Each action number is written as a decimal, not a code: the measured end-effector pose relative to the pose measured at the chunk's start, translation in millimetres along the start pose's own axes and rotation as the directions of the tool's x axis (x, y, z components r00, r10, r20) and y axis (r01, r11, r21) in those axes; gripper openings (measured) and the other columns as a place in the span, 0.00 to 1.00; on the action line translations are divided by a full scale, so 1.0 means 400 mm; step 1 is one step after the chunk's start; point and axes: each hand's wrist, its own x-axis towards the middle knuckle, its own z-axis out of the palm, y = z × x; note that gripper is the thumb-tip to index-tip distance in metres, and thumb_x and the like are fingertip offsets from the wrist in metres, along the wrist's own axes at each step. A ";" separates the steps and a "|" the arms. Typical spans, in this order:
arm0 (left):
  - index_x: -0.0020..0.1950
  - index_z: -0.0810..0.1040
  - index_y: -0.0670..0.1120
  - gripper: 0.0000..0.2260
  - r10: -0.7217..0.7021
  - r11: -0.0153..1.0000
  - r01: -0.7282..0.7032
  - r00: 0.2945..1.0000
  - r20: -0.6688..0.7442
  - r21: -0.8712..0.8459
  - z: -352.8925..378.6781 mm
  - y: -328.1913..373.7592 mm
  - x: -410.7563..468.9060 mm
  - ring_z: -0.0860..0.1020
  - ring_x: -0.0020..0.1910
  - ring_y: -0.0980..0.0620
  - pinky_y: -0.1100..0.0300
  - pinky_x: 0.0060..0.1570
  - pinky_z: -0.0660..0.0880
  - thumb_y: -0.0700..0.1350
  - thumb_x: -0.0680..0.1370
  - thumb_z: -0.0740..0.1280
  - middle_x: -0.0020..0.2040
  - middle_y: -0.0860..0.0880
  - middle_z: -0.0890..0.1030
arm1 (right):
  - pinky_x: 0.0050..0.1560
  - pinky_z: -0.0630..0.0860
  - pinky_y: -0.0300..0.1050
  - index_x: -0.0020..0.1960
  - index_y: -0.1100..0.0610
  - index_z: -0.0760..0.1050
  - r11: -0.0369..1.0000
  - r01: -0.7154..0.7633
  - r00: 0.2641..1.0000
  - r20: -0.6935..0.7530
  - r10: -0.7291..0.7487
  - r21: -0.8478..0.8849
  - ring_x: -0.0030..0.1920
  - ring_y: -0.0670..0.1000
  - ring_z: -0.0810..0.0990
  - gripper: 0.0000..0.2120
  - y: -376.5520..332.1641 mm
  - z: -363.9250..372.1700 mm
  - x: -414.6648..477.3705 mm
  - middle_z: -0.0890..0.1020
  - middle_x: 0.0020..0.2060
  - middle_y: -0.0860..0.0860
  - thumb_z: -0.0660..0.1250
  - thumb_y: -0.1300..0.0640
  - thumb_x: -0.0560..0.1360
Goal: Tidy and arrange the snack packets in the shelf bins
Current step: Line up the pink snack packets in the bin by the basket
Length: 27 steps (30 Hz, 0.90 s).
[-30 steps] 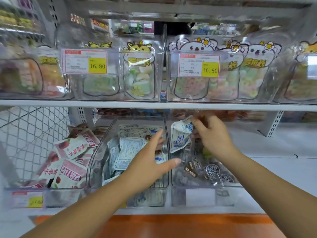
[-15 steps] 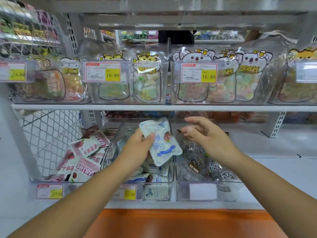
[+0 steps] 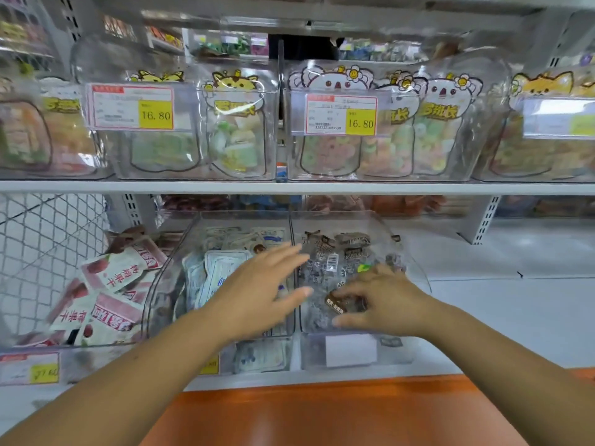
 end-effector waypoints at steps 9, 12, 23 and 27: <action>0.78 0.47 0.61 0.33 0.069 0.993 -0.079 0.991 0.116 0.090 0.042 -0.025 0.013 0.36 0.71 0.69 0.67 0.68 0.38 0.68 0.76 0.55 0.76 0.65 0.41 | 0.35 0.67 0.43 0.38 0.54 0.71 0.965 -0.160 0.913 -0.342 0.224 0.207 0.44 0.54 0.77 0.15 0.047 0.002 0.103 0.74 0.33 0.49 0.62 0.46 0.79; 0.77 0.46 0.61 0.34 0.079 0.993 -0.087 0.992 0.096 0.081 0.049 -0.028 0.013 0.36 0.71 0.70 0.67 0.69 0.38 0.69 0.76 0.55 0.76 0.66 0.40 | 0.31 0.63 0.44 0.37 0.54 0.72 0.916 -0.135 0.821 -0.475 0.317 0.378 0.35 0.54 0.74 0.14 0.082 -0.037 0.120 0.74 0.29 0.49 0.66 0.48 0.77; 0.77 0.44 0.64 0.37 0.104 0.994 -0.106 0.991 0.081 0.027 0.032 0.037 0.056 0.42 0.74 0.65 0.65 0.69 0.41 0.70 0.74 0.58 0.76 0.67 0.40 | 0.59 0.66 0.41 0.65 0.55 0.75 0.935 0.056 0.792 -0.586 0.172 0.350 0.61 0.52 0.75 0.15 0.112 -0.118 -0.002 0.80 0.59 0.50 0.63 0.54 0.80; 0.77 0.45 0.62 0.38 0.160 0.987 -0.157 0.979 0.127 -0.029 0.078 0.135 0.170 0.46 0.76 0.58 0.57 0.72 0.49 0.68 0.74 0.62 0.77 0.63 0.41 | 0.65 0.67 0.48 0.76 0.48 0.58 0.877 -0.118 0.848 -0.412 0.333 0.465 0.67 0.54 0.70 0.27 0.225 -0.037 -0.059 0.68 0.70 0.52 0.62 0.50 0.79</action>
